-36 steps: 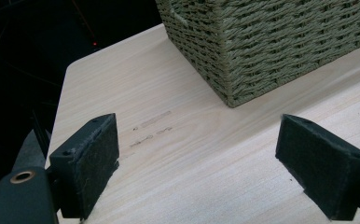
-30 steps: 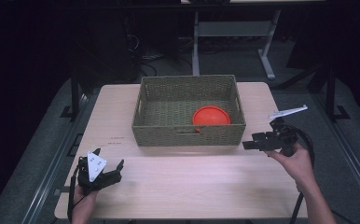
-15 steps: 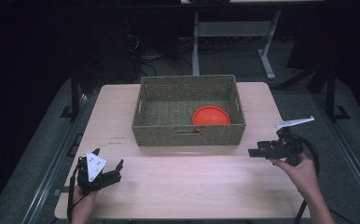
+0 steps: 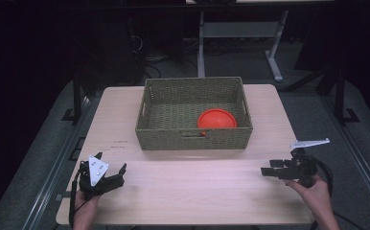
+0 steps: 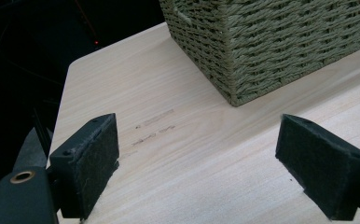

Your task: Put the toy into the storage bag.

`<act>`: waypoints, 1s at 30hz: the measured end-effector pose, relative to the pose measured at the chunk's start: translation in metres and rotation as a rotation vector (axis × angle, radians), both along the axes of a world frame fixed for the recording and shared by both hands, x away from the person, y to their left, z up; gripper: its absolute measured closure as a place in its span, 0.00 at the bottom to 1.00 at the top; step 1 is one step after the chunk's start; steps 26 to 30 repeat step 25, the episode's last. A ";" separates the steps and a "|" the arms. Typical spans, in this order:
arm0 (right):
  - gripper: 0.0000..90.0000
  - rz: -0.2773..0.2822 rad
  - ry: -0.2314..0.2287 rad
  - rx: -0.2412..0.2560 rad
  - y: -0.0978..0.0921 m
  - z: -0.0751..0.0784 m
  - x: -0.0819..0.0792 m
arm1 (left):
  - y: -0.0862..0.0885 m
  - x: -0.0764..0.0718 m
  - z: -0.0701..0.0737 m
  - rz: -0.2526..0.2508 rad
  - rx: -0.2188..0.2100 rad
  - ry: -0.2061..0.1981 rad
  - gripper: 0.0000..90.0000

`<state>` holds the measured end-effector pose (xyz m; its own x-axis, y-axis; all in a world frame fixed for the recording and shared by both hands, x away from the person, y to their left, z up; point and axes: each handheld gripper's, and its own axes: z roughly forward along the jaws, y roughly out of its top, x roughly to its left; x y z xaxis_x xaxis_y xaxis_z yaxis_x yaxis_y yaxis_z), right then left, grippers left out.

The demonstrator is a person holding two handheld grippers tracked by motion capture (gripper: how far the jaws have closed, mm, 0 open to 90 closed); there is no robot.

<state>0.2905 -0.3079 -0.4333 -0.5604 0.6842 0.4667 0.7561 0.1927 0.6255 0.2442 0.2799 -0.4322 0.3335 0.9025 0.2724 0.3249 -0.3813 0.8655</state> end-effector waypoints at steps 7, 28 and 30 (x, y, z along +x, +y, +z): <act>0.28 -0.021 0.001 0.016 -0.006 -0.011 -0.013 | 0.000 -0.001 0.000 -0.007 0.005 -0.002 0.14; 0.25 -0.109 -0.122 0.056 -0.007 -0.028 -0.067 | -0.002 -0.001 0.001 -0.023 0.011 -0.002 0.14; 0.25 -0.109 -0.122 0.056 -0.007 -0.028 -0.067 | -0.002 -0.001 0.001 -0.023 0.011 -0.002 0.14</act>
